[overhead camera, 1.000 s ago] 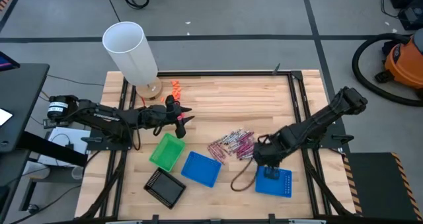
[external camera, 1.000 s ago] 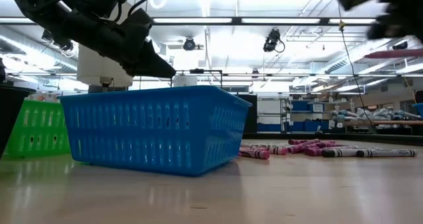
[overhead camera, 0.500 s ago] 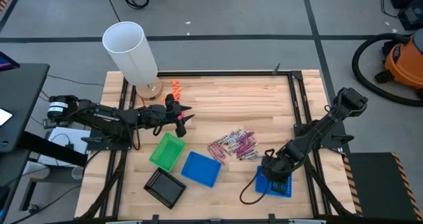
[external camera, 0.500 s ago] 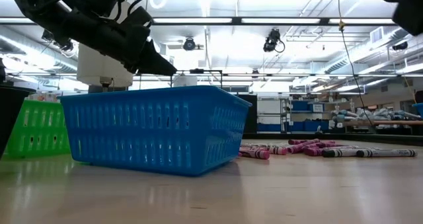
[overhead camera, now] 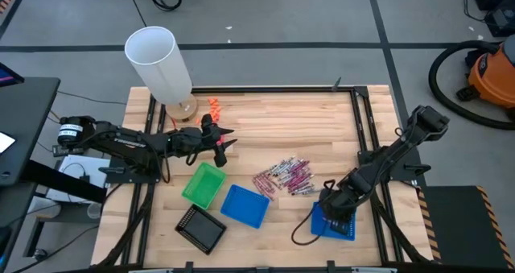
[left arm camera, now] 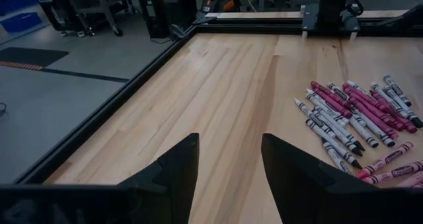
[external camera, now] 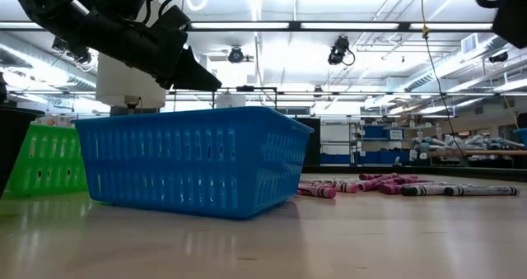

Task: Sort crayons
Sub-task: Put the black crayon into the green basket

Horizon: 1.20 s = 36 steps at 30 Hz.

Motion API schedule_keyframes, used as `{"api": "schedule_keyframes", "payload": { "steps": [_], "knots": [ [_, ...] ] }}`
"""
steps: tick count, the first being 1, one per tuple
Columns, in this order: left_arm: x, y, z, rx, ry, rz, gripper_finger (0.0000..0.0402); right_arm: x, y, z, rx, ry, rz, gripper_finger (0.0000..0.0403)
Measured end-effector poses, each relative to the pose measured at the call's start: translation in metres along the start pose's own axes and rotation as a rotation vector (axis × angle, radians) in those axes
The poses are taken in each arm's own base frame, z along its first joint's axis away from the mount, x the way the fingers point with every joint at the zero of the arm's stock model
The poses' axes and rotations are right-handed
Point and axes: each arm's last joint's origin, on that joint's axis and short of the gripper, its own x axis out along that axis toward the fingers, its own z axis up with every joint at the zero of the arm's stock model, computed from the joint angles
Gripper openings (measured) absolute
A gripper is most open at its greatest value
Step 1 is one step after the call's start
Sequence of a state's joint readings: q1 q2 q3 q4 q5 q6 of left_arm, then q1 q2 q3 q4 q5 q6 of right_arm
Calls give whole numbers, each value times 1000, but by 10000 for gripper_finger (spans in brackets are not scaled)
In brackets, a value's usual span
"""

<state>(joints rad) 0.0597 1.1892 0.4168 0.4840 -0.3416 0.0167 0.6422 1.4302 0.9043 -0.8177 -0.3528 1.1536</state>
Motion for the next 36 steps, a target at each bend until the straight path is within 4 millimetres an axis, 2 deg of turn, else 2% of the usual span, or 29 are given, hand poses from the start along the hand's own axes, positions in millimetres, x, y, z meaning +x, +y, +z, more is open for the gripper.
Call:
{"api": "schedule_keyframes", "payload": {
  "steps": [7,15,20,28,36],
  "knots": [
    [0,0,0,-35,1,-1,176,-13,-8,12,-54,-117,-14,84],
    [-1,-3,-3,-88,27,-40,176,-21,-25,26,-70,-129,-91,84],
    [-3,-9,-5,-113,52,-80,176,-32,-28,37,-138,-188,-123,84],
    [-9,-24,-7,-137,75,-168,176,-45,-36,65,-313,-413,-236,84],
    [-15,-37,-10,-168,109,-220,176,-40,-45,101,-448,-470,-299,84]
  ]
}}
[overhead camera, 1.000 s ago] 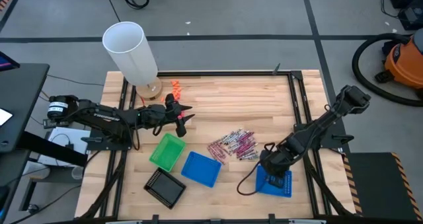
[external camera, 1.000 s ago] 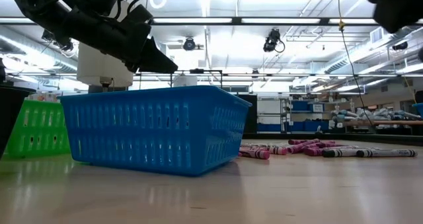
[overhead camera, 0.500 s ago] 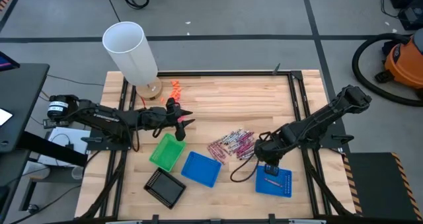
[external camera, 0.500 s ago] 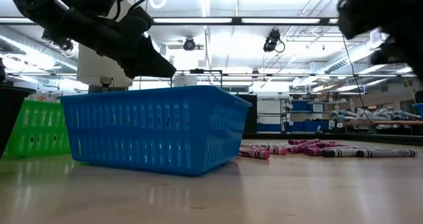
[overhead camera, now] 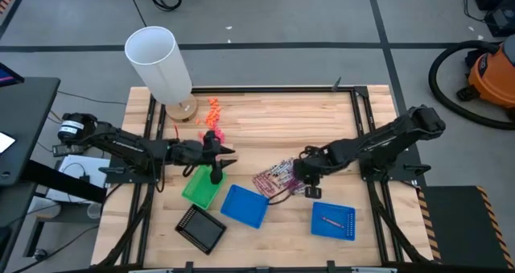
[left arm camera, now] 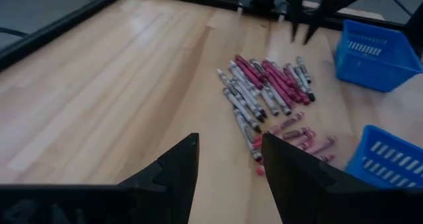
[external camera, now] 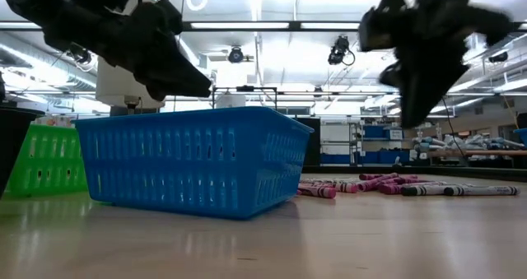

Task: Sort crayons
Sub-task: Put the black crayon into the green basket

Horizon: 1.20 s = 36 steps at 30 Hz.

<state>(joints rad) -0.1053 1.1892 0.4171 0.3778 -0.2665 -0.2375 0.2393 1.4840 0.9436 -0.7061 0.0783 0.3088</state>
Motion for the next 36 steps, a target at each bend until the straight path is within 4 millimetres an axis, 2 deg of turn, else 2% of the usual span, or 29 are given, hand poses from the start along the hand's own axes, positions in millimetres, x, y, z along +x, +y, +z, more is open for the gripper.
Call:
{"api": "schedule_keyframes", "payload": {
  "steps": [8,12,18,21,27,36],
  "knots": [
    [-1,-5,-2,-29,11,-19,176,35,-21,26,-140,-88,-46,84],
    [-1,-5,-2,-45,13,-19,176,43,-31,37,-183,-113,-63,84],
    [-1,-4,-4,-48,32,-14,176,33,-36,57,-213,-121,-74,84],
    [-1,-4,-4,-49,34,-12,176,30,-36,61,-225,-127,-75,84],
    [-1,-4,-5,-37,38,-10,176,30,-40,57,-211,-82,-82,84],
    [-1,-2,-4,-17,34,4,176,19,-39,53,-147,-79,-107,84]
  ]
}}
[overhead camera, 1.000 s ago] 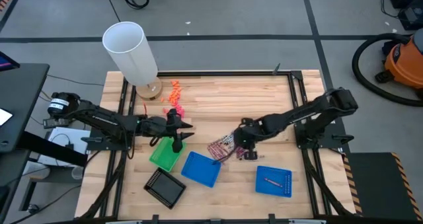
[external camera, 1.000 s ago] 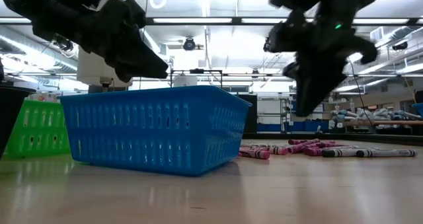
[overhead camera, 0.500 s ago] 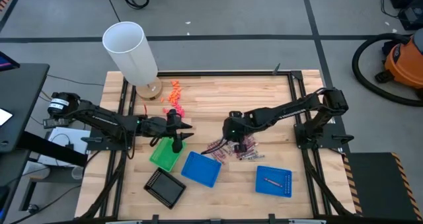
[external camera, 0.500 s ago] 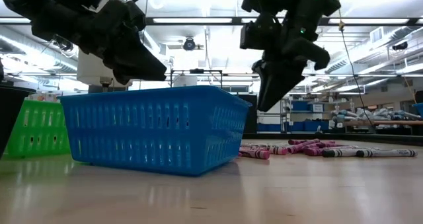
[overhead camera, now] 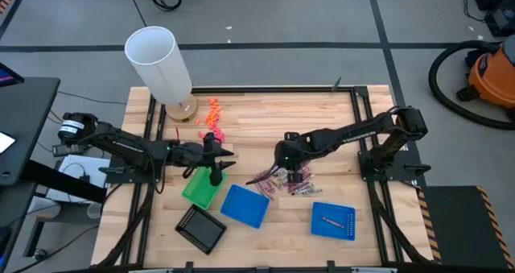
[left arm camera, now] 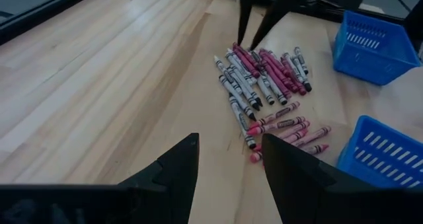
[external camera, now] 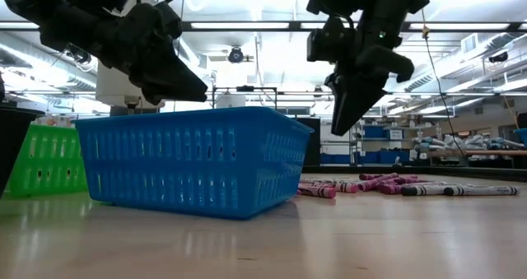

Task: Sort crayons
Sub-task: Put the black crayon into the green basket

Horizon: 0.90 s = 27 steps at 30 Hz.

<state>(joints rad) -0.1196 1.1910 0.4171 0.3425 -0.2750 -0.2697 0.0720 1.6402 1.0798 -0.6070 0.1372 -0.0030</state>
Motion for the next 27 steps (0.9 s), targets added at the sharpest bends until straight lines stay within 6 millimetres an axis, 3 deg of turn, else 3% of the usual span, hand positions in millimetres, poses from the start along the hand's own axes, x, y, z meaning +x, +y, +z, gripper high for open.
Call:
{"api": "schedule_keyframes", "payload": {
  "steps": [6,13,19,27],
  "knots": [
    [0,-1,4,3,36,3,176,-1,4,6,-3,-64,30,84],
    [-7,-9,25,13,317,79,176,15,0,8,-96,-277,32,84],
    [-18,-6,41,-113,468,186,176,23,-11,8,-32,-426,-5,84],
    [-10,6,40,-305,534,206,176,35,-12,-7,-20,-607,-74,84]
  ]
}}
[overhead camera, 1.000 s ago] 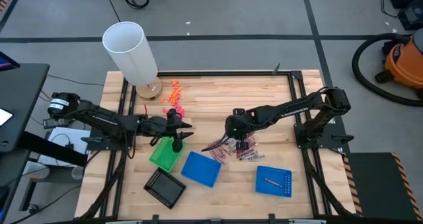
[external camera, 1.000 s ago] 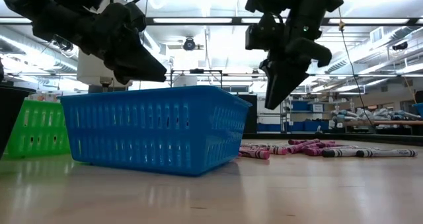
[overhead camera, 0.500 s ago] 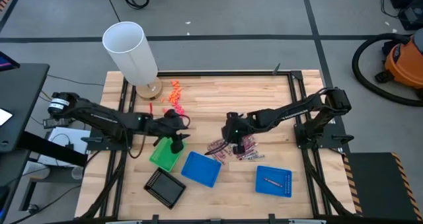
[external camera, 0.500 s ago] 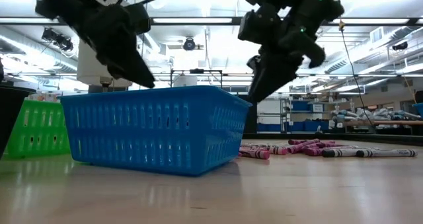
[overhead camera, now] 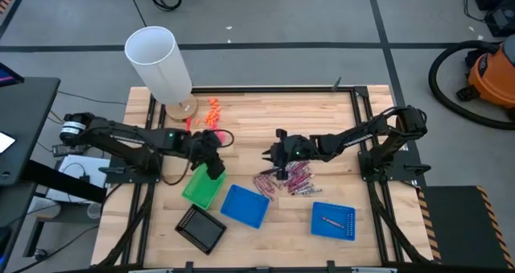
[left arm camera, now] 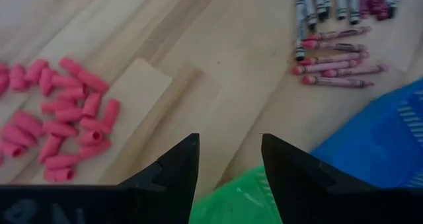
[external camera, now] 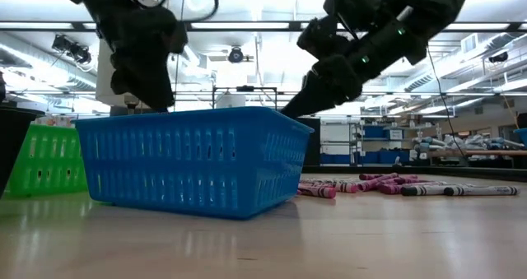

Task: Sort crayons
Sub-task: Put the black crayon into the green basket

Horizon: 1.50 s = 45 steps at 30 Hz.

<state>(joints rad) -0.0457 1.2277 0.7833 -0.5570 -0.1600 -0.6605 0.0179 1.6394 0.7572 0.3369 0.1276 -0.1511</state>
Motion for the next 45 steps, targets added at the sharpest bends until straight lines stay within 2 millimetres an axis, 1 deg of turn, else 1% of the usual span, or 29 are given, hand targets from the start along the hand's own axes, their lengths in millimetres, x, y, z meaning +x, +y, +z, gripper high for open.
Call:
{"api": "schedule_keyframes", "payload": {
  "steps": [3,6,10,14,16,22,26,30,34,39,45],
  "knots": [
    [13,-6,10,-10,43,0,176,0,0,-2,-12,2,12,84],
    [31,-18,19,35,95,23,176,-1,0,-4,-56,24,2,84],
    [48,-36,39,164,109,26,176,-13,-4,-6,-101,119,-29,84],
    [62,-49,59,269,107,29,176,-25,-8,-4,-81,156,-36,84],
    [69,-53,67,301,100,27,176,-28,-9,-4,-79,166,-38,84],
    [102,-56,82,365,104,29,176,-33,-10,-12,-53,259,-104,84],
    [113,-61,84,474,127,-2,176,-35,-9,-20,-20,338,-107,84],
    [112,-70,80,683,108,-52,176,-38,-8,-22,-4,365,-124,84],
    [113,-80,77,856,70,-109,176,-44,-4,-18,4,356,-122,84],
    [134,-83,71,911,78,-170,176,-52,0,-14,15,338,-153,84],
    [146,-84,67,1006,91,-232,176,-55,2,-23,21,317,-150,84]
  ]
}}
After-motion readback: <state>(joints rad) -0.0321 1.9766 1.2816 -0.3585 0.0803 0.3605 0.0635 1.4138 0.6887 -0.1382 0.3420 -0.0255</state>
